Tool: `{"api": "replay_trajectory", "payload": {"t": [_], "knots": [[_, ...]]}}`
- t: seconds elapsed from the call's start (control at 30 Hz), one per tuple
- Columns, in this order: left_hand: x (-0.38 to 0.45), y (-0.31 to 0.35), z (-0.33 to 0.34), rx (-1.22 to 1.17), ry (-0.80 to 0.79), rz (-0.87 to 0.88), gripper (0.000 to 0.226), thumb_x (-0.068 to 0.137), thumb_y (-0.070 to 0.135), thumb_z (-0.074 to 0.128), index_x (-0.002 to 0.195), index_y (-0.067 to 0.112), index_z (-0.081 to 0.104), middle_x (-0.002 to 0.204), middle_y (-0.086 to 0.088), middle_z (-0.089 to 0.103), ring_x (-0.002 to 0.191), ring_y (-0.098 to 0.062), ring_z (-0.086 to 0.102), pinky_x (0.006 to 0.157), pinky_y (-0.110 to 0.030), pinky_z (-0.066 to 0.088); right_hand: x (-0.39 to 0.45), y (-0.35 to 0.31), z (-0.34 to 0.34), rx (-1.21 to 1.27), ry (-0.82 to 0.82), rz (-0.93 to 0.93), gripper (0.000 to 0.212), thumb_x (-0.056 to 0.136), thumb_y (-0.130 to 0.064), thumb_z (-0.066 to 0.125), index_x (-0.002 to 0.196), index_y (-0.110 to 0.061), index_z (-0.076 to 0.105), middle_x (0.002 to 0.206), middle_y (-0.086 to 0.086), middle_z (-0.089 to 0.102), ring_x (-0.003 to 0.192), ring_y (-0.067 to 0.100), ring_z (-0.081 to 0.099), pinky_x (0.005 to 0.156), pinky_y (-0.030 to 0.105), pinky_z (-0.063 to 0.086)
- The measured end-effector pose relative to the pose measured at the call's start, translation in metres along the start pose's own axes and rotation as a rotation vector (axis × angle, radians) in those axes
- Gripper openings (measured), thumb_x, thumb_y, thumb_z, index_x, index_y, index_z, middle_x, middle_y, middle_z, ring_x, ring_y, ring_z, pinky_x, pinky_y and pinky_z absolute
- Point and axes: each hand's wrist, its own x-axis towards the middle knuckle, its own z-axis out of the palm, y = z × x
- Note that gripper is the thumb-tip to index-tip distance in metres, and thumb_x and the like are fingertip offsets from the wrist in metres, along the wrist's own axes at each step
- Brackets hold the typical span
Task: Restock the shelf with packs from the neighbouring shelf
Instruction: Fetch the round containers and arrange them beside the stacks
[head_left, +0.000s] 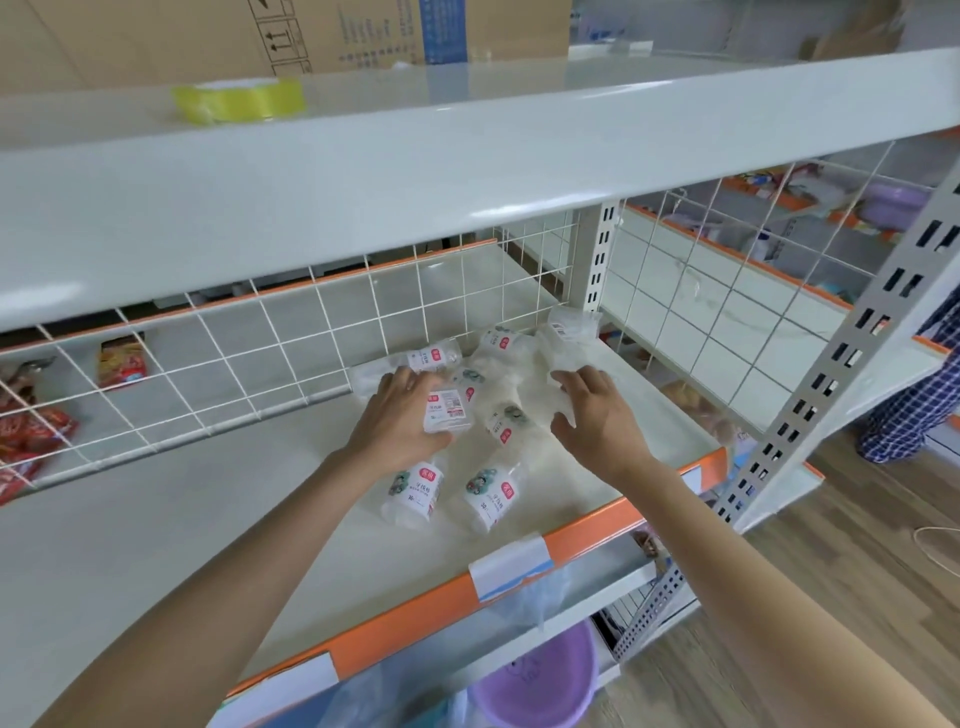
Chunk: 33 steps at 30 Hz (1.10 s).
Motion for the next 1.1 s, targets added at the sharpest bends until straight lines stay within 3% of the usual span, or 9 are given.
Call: {"api": "replay_trajectory", "payload": {"t": [0.07, 0.17, 0.4, 0.5, 0.6, 0.73, 0.83, 1.0, 1.1], "knots": [[-0.012, -0.007, -0.006, -0.050, 0.086, -0.024, 0.063, 0.075, 0.029, 0.070, 0.130, 0.019, 0.040, 0.117, -0.003, 0.040, 0.115, -0.019, 0.034, 0.093, -0.029, 0.035, 0.003, -0.017, -0.003, 0.024, 0.121, -0.145, 0.047, 0.068, 0.003, 0.064, 0.114, 0.006, 0.057, 0.096, 0.021, 0.056, 0.089, 0.040, 0.054, 0.076, 0.042, 0.050], [-0.038, -0.025, -0.018, -0.085, 0.210, -0.093, 0.061, 0.072, 0.026, 0.073, 0.125, 0.016, 0.045, 0.115, -0.003, 0.042, 0.111, -0.019, 0.036, 0.094, -0.031, 0.035, 0.006, -0.052, 0.003, 0.103, 0.136, -0.302, 0.044, 0.065, -0.002, 0.060, 0.108, 0.006, 0.060, 0.091, 0.021, 0.057, 0.084, 0.040, 0.057, 0.074, 0.039, 0.050], [-0.144, -0.073, -0.036, -0.150, 0.252, -0.406, 0.065, 0.064, 0.040, 0.066, 0.120, 0.014, 0.048, 0.109, -0.001, 0.043, 0.106, -0.022, 0.041, 0.092, -0.030, 0.039, -0.009, -0.136, 0.055, 0.295, -0.049, -0.523, 0.045, 0.070, -0.023, 0.048, 0.107, -0.001, 0.061, 0.094, 0.016, 0.056, 0.087, 0.027, 0.055, 0.073, 0.028, 0.048], [-0.196, -0.089, -0.042, -0.115, 0.296, -0.521, 0.061, 0.067, 0.024, 0.077, 0.121, 0.014, 0.050, 0.110, -0.004, 0.044, 0.105, -0.024, 0.044, 0.089, -0.033, 0.043, -0.021, -0.177, 0.079, 0.434, -0.107, -0.617, 0.045, 0.069, -0.021, 0.046, 0.110, -0.003, 0.056, 0.099, 0.015, 0.049, 0.093, 0.021, 0.043, 0.085, 0.024, 0.037], [-0.250, -0.109, -0.051, -0.097, 0.374, -0.621, 0.064, 0.063, 0.021, 0.081, 0.120, 0.011, 0.053, 0.109, -0.009, 0.044, 0.100, -0.028, 0.049, 0.089, -0.033, 0.044, -0.037, -0.225, 0.096, 0.473, -0.172, -0.693, 0.044, 0.067, -0.013, 0.054, 0.110, -0.005, 0.055, 0.099, 0.014, 0.049, 0.094, 0.020, 0.042, 0.084, 0.022, 0.035], [-0.325, -0.139, -0.070, -0.088, 0.459, -0.734, 0.065, 0.062, 0.020, 0.082, 0.120, 0.012, 0.053, 0.103, -0.001, 0.037, 0.095, -0.027, 0.051, 0.087, -0.033, 0.046, -0.064, -0.301, 0.108, 0.518, -0.211, -0.804, 0.043, 0.069, -0.018, 0.049, 0.109, -0.004, 0.058, 0.100, 0.007, 0.043, 0.095, 0.019, 0.042, 0.082, 0.022, 0.035], [-0.386, -0.164, -0.087, -0.061, 0.494, -0.782, 0.065, 0.062, 0.020, 0.082, 0.120, 0.012, 0.053, 0.104, -0.003, 0.039, 0.092, -0.024, 0.048, 0.084, -0.035, 0.047, -0.092, -0.363, 0.118, 0.546, -0.231, -0.845, 0.041, 0.070, -0.017, 0.050, 0.108, -0.006, 0.058, 0.095, 0.014, 0.050, 0.093, 0.018, 0.043, 0.080, 0.022, 0.036], [-0.505, -0.206, -0.112, -0.054, 0.541, -0.884, 0.066, 0.059, 0.027, 0.077, 0.120, 0.018, 0.052, 0.106, -0.013, 0.043, 0.101, -0.032, 0.046, 0.087, -0.037, 0.043, -0.151, -0.477, 0.136, 0.577, -0.325, -0.942, 0.042, 0.069, -0.015, 0.052, 0.108, -0.003, 0.061, 0.094, 0.014, 0.052, 0.091, 0.016, 0.042, 0.078, 0.022, 0.035], [-0.574, -0.223, -0.125, -0.067, 0.541, -0.985, 0.067, 0.063, 0.026, 0.078, 0.123, 0.018, 0.050, 0.111, -0.010, 0.041, 0.105, -0.028, 0.043, 0.088, -0.042, 0.045, -0.193, -0.543, 0.151, 0.621, -0.364, -1.005, 0.041, 0.067, -0.008, 0.058, 0.107, -0.002, 0.062, 0.092, 0.015, 0.053, 0.090, 0.017, 0.042, 0.078, 0.025, 0.037]]}}
